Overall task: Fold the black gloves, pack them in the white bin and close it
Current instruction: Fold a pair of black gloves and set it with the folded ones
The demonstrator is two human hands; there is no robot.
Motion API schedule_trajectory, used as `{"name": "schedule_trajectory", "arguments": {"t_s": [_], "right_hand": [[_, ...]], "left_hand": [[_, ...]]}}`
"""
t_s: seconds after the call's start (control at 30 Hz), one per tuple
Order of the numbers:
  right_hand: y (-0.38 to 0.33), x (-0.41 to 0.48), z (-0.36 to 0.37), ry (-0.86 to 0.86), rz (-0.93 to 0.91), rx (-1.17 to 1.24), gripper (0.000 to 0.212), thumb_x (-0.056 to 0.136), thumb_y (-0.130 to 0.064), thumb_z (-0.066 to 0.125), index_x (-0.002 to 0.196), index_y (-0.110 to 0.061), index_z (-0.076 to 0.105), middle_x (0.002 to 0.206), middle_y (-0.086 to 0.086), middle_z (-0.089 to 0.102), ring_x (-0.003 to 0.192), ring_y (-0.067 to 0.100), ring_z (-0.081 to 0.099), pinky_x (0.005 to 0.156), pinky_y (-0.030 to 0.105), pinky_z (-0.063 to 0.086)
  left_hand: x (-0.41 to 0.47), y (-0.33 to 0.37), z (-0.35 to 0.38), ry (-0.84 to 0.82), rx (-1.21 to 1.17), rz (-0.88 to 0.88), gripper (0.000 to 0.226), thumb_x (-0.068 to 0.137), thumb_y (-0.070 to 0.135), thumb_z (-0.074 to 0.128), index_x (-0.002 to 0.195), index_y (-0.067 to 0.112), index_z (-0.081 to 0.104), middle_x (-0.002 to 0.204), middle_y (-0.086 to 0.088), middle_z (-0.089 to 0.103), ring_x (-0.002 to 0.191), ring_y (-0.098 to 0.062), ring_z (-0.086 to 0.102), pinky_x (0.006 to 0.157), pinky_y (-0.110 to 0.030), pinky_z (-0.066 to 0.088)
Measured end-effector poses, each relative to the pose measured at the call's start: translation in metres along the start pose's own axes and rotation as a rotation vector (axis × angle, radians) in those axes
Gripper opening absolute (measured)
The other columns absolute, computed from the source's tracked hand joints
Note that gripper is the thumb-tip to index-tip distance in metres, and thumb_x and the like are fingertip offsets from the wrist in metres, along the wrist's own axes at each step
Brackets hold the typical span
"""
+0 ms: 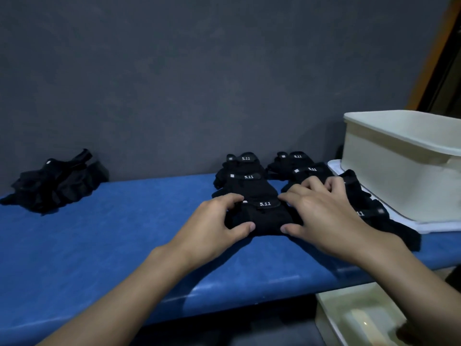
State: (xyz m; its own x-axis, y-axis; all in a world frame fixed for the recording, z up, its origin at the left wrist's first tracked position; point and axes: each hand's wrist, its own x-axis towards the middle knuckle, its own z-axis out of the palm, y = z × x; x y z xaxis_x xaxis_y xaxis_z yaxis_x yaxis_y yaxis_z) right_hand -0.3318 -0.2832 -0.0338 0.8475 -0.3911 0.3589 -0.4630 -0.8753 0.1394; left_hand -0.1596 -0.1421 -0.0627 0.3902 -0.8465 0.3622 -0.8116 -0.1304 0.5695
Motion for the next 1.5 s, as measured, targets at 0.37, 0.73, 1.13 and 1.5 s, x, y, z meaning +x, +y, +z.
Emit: {"name": "schedule_trajectory", "arguments": {"t_s": [0.37,0.73,1.13,1.5], "right_hand": [[0.001,0.009,0.004,0.043,0.009,0.034,0.048,0.083,-0.056,0.063,0.122,-0.033,0.048,0.095,-0.017,0.049,0.108,0.009,0.036,0.086,0.033,0.017],[0.002,0.004,-0.002,0.026,0.035,0.068,0.046,0.082,-0.059,0.063,0.116,-0.032,0.049,0.089,-0.016,0.043,0.101,0.009,0.031,0.09,0.034,0.019],[0.003,-0.005,-0.014,0.088,0.005,0.17,0.054,0.089,-0.058,0.056,0.135,-0.032,0.048,0.108,-0.02,0.054,0.099,0.006,0.026,0.097,0.035,0.023],[-0.091,0.09,-0.013,0.117,-0.227,0.401,0.029,0.096,-0.043,0.05,0.121,-0.033,0.059,0.111,-0.019,0.06,0.109,0.008,0.045,0.094,0.034,0.021]], "left_hand": [[0.008,0.0,0.004,0.029,0.049,-0.014,0.06,0.084,0.046,0.072,0.138,0.026,0.054,0.124,0.01,0.065,0.113,-0.009,0.06,0.098,-0.03,0.049],[0.006,0.0,0.001,0.042,0.04,-0.007,0.062,0.083,0.048,0.072,0.139,0.033,0.049,0.109,0.015,0.058,0.097,-0.003,0.055,0.087,-0.02,0.044],[-0.007,0.009,-0.04,0.023,0.122,-0.087,0.037,0.083,0.053,0.068,0.114,0.034,0.061,0.095,0.016,0.065,0.088,-0.005,0.062,0.08,-0.027,0.051],[-0.032,-0.06,-0.127,0.134,0.244,-0.256,0.026,0.089,0.047,0.064,0.107,0.029,0.064,0.091,0.015,0.066,0.09,-0.006,0.062,0.082,-0.032,0.052]]}}
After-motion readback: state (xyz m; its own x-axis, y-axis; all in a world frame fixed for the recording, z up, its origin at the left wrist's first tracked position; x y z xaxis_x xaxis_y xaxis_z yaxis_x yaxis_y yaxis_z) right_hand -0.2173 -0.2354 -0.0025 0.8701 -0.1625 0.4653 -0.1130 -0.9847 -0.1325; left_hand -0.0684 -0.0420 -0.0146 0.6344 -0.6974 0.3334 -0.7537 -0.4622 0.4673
